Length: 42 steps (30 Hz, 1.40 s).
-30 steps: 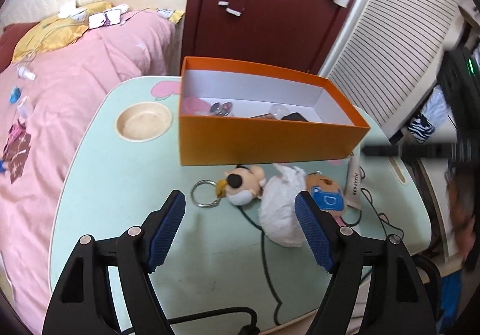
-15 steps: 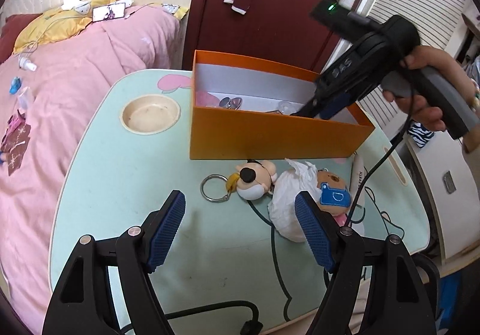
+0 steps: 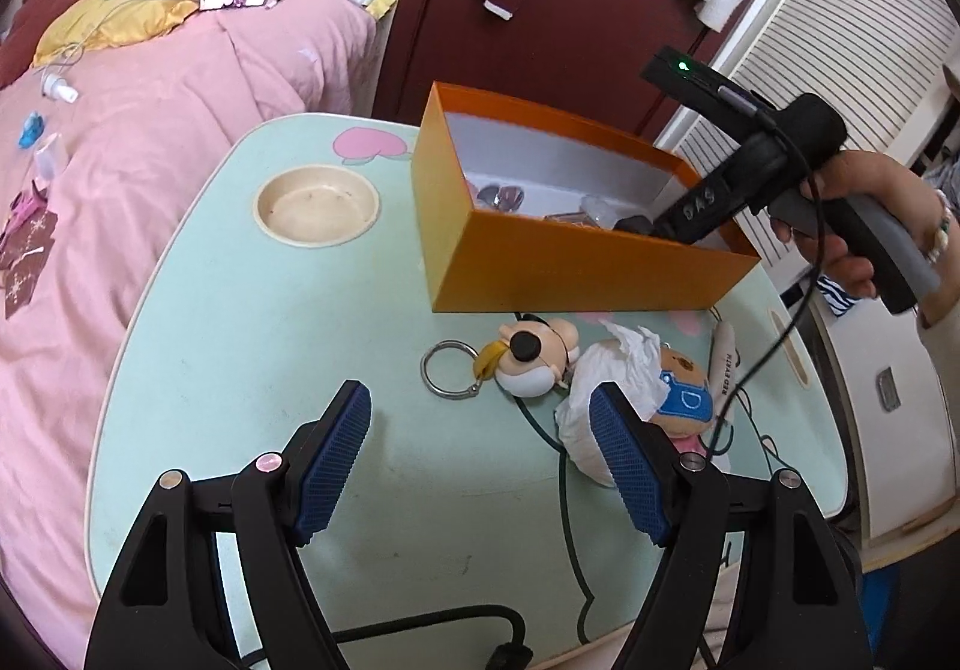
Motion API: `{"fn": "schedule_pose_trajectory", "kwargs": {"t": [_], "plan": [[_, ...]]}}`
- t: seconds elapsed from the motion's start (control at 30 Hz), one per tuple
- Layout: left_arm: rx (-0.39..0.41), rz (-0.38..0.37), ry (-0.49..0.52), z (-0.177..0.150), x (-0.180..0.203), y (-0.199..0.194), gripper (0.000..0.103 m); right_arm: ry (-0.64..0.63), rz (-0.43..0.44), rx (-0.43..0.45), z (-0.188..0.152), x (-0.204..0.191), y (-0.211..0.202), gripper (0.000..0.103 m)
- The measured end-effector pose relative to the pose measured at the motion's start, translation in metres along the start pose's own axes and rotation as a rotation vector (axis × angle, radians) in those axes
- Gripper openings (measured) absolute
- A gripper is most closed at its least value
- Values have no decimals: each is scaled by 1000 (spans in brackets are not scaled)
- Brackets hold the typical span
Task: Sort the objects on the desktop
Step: 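Reach into the box and grasp the black case with the right gripper, then set the black case on the table with the right gripper while the left grasps the clear heart crystal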
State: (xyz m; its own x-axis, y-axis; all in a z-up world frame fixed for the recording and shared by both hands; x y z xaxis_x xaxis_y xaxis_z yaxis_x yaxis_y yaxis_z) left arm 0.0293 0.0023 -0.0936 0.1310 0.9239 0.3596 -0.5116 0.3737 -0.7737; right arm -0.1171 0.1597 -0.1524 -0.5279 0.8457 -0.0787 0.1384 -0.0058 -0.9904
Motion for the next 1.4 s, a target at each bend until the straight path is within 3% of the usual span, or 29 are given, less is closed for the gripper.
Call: {"fn": "schedule_pose_trajectory", "kwargs": {"t": [0.1, 0.23, 0.37, 0.47, 0.53, 0.7, 0.9, 1.17, 1.33, 1.4], "plan": [[2, 11, 19, 0, 3, -1, 76, -26, 19, 40, -3, -11, -7, 38], [-7, -2, 41, 2, 6, -6, 76, 4, 63, 194, -11, -8, -42, 38], [-39, -34, 43, 15, 7, -7, 76, 32, 163, 369, -42, -9, -90, 38], [-31, -24, 80, 43, 18, -4, 76, 33, 249, 438, -78, -19, -108, 38], [-27, -17, 105, 62, 25, -2, 76, 33, 290, 445, -108, -25, -106, 38], [-16, 0, 167, 108, 43, 3, 76, 115, 273, 419, -147, -19, -65, 38], [-177, -39, 272, 124, 90, 67, 76, 217, 245, 386, -190, -11, -14, 38], [-330, 79, 405, 114, 127, 143, 75, 230, 173, 577, -207, -24, -11, 39], [-379, 109, 361, 111, 124, 167, 60, 243, 259, 621, -219, -30, -9, 44], [-384, 123, 363, 110, 124, 172, 47, 239, 300, 623, -222, -34, -7, 44]]}}
Point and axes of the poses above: each gripper's, at about its wrist camera, not at the fingertips, and y roughly the way its jaws point, x to its right, z to its top, the point moved 5 cm from there along y, roughly the way its jaws point, and after that the axes turned 4 degrees about -y, right-handed, at the moved point
